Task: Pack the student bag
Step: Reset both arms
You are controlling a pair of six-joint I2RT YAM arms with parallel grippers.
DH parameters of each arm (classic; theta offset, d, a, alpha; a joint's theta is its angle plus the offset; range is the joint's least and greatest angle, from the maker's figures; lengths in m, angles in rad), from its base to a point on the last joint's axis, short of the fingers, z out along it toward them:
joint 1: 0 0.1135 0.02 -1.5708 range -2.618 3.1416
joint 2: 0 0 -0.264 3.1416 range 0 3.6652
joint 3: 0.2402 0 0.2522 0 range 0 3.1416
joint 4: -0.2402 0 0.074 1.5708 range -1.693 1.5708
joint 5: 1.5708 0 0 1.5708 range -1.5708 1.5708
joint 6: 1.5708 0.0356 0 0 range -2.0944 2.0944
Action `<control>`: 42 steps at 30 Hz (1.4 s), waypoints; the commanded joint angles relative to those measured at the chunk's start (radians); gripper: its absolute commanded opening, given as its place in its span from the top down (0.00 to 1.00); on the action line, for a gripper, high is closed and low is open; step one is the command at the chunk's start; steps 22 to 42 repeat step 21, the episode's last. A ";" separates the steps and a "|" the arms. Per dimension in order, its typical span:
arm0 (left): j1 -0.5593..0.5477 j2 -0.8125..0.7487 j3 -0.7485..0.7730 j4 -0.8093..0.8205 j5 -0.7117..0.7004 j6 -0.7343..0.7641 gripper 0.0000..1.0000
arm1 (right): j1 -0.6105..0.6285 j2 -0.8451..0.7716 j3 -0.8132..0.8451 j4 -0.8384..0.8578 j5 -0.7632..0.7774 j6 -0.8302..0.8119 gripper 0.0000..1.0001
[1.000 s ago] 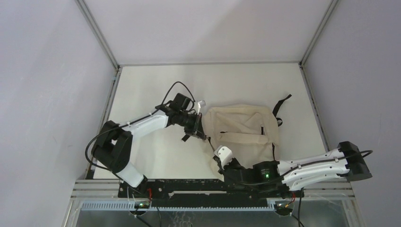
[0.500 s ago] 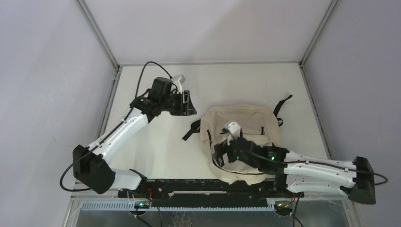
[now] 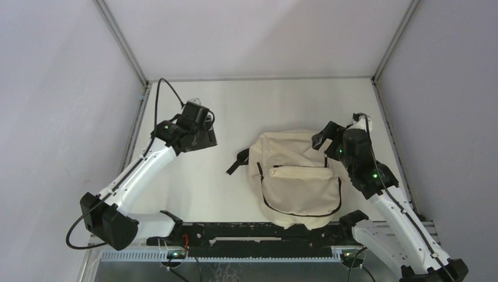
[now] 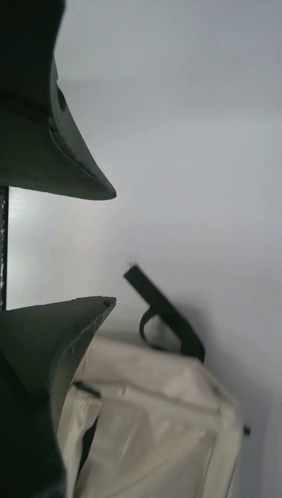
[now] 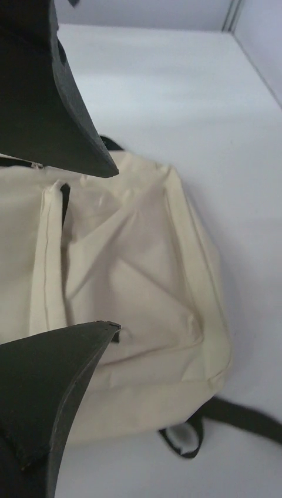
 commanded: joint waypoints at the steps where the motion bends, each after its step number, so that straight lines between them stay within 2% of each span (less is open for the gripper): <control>1: 0.002 -0.010 -0.022 -0.111 -0.191 -0.077 0.37 | -0.046 -0.024 0.027 -0.125 -0.001 0.034 0.00; 9: 0.002 -0.059 -0.102 -0.028 -0.195 -0.019 0.41 | -0.047 -0.043 0.016 -0.125 0.041 0.034 0.00; 16: 0.004 -0.206 -0.231 0.141 -0.174 0.042 0.40 | -0.046 -0.047 -0.012 -0.088 0.050 0.049 0.00; 21: 0.004 -0.219 -0.235 0.148 -0.207 0.048 0.37 | -0.046 -0.026 -0.015 -0.054 0.022 0.062 0.00; 42: 0.004 -0.219 -0.235 0.148 -0.207 0.048 0.37 | -0.046 -0.026 -0.015 -0.054 0.022 0.062 0.00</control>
